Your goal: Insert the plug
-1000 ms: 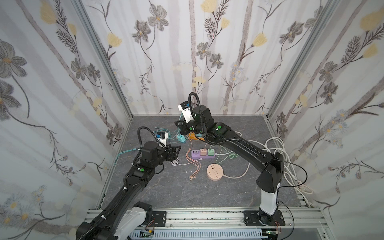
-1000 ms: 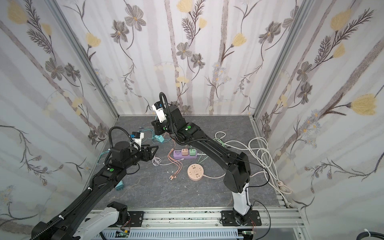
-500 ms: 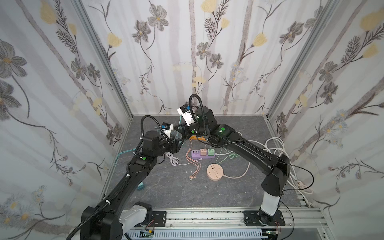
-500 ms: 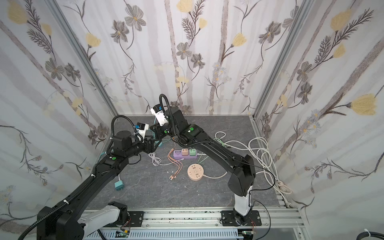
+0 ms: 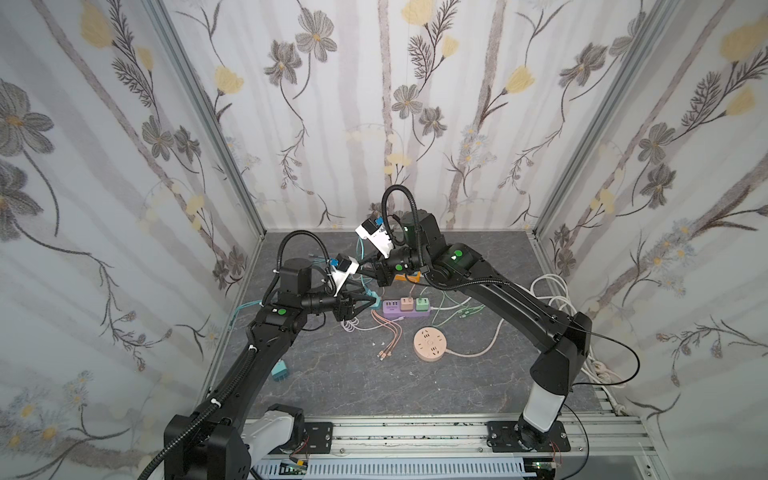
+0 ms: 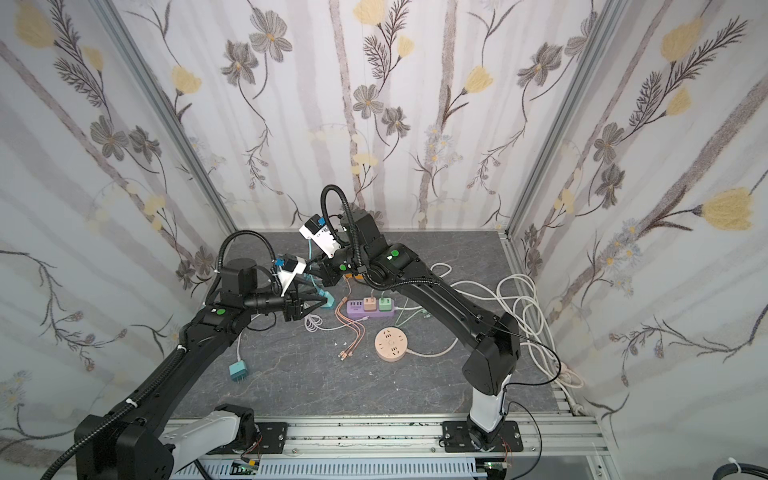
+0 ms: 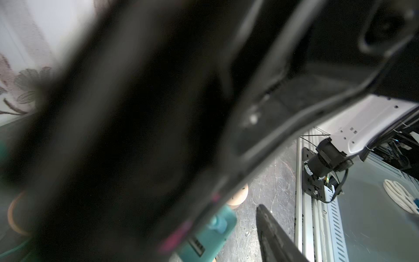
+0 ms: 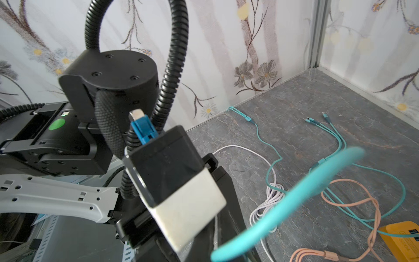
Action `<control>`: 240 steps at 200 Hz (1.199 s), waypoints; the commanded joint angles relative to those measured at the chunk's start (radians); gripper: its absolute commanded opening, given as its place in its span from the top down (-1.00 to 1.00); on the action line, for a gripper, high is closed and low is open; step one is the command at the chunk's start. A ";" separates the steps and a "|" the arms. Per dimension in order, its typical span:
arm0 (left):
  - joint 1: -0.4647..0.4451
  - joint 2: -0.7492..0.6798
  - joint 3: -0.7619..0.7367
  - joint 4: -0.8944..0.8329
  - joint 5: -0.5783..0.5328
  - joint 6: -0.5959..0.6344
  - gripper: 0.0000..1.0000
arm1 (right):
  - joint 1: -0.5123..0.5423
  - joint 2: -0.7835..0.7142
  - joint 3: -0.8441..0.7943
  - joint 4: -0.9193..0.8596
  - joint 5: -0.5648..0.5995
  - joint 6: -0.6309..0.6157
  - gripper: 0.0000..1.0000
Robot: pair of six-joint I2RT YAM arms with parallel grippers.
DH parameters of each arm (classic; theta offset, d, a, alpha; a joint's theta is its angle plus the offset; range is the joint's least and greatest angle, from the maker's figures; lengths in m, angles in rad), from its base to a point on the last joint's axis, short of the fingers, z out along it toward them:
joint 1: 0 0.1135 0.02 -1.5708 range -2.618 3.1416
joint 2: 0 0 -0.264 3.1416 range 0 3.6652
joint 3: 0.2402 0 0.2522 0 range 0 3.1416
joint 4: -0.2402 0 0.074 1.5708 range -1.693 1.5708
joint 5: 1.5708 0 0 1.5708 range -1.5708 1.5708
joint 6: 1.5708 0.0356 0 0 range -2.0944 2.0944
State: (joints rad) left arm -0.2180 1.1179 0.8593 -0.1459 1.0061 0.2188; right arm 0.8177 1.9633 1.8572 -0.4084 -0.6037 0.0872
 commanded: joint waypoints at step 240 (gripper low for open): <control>-0.054 0.064 -0.004 -0.140 -0.043 0.169 -0.24 | -0.029 0.025 0.080 0.045 -0.288 -0.037 1.00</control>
State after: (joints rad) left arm -0.2642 1.1667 0.8658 -0.1787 1.0046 0.3843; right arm 0.7834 1.9980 1.9198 -0.5362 -0.6937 0.0696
